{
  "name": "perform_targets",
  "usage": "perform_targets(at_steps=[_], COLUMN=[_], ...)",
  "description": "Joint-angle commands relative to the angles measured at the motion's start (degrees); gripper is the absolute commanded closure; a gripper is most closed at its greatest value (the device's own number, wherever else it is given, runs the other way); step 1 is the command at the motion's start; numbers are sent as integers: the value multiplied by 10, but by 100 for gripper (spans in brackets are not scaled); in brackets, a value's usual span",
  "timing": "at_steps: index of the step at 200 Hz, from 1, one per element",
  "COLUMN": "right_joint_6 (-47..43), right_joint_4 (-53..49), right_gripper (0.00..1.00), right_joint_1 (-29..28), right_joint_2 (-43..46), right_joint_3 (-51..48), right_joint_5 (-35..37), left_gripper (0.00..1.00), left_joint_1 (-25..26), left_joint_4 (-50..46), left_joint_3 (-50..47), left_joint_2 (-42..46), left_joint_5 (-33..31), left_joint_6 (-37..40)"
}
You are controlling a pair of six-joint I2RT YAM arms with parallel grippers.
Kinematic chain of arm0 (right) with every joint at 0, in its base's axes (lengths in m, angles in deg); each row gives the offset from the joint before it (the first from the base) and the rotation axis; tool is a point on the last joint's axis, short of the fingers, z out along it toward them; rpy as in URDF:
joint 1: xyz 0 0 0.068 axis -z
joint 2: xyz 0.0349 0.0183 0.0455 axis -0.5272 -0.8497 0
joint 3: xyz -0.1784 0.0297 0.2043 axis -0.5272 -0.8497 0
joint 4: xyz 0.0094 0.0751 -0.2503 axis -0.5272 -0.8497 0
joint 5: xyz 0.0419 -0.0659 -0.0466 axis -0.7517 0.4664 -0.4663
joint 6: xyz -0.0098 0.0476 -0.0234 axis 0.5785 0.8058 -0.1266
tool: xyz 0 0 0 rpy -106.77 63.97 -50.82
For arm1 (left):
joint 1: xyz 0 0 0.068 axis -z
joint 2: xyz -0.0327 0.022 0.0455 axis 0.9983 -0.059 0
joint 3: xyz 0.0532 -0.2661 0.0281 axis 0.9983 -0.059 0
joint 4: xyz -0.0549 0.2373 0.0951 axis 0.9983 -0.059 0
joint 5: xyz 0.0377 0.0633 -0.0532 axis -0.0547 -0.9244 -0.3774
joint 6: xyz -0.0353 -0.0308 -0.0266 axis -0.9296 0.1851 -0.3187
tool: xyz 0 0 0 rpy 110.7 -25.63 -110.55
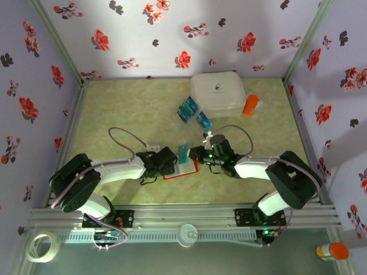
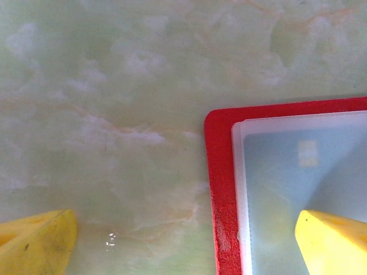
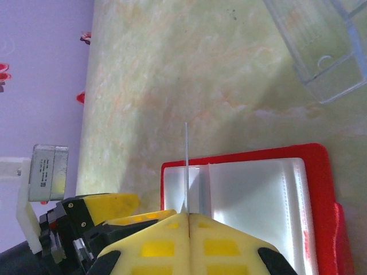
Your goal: Put the credit cards into the card holder
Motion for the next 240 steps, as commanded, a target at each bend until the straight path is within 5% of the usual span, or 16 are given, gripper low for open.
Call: perform_targets(at_steps=[1, 240], right_joint_6=[-3, 1], right_joint_4=[53, 177], right_gripper=[100, 100], right_joint_1=[2, 2], right_joint_2=[-16, -122], right_joint_3=[-12, -38], right_joint_5=[-18, -56], left_gripper=[2, 3], left_joint_1=[4, 9], left_joint_4=[-33, -40], left_joint_3=[-19, -24], left_joint_2=[6, 14], left_joint_5=[-5, -6], left_joint_6=[7, 1])
